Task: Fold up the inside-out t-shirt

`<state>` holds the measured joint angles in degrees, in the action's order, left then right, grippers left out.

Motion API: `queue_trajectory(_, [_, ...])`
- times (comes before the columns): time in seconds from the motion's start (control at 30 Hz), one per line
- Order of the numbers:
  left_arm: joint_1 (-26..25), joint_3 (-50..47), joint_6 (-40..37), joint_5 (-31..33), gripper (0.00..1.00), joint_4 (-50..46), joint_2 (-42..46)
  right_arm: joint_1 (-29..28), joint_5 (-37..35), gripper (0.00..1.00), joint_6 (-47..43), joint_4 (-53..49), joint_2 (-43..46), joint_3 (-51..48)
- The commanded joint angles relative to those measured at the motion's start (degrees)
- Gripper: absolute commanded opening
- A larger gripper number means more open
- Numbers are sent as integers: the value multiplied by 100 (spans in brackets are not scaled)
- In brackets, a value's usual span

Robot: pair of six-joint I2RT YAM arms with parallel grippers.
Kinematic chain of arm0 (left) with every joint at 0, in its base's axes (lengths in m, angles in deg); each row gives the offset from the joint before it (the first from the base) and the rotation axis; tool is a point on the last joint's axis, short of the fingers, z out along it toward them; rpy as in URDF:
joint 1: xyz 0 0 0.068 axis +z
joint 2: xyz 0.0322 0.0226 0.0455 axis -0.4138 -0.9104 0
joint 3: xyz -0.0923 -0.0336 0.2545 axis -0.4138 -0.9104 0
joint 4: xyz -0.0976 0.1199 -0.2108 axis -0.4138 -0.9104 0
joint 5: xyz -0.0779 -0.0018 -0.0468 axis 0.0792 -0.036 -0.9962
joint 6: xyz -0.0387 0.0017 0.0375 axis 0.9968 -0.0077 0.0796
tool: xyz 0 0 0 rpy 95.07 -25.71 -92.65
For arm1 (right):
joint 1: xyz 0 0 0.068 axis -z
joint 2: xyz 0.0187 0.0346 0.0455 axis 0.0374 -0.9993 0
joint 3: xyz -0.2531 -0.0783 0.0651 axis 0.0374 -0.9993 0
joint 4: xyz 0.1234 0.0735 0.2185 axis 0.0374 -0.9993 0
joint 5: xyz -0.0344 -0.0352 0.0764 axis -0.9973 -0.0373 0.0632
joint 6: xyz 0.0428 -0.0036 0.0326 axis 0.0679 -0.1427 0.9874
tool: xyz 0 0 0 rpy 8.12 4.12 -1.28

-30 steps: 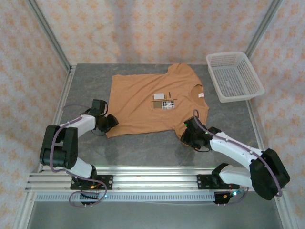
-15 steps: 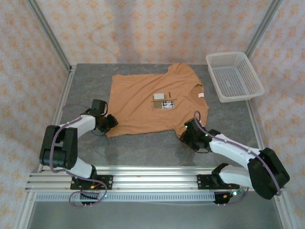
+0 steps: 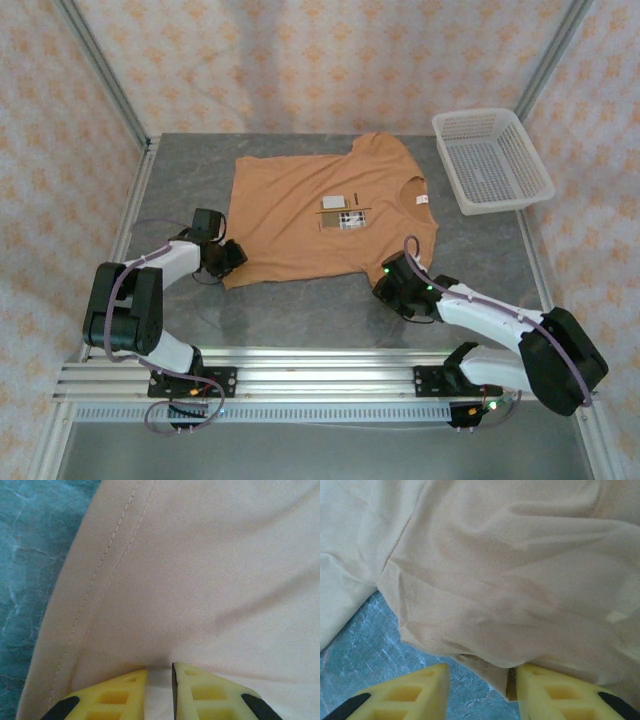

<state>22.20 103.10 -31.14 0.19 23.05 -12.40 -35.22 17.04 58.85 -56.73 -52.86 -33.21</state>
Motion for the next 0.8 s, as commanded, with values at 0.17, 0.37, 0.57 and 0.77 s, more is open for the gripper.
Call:
queue_trajectory(0.17, [5,-48,-11,-38,20,-100,109,-46,-517,17,-70,-110,-2,43])
queue_trajectory(0.37, [4,-21,-31,-18,19,-165,148,-48,-496,11,-108,-48,-37,47])
queue_trajectory(0.57, [7,-21,-37,-18,18,-147,122,-165,-403,0,-81,-180,73,153])
queue_trajectory(0.77, [4,14,-11,8,17,-129,37,-858,-496,0,-214,-1122,524,635])
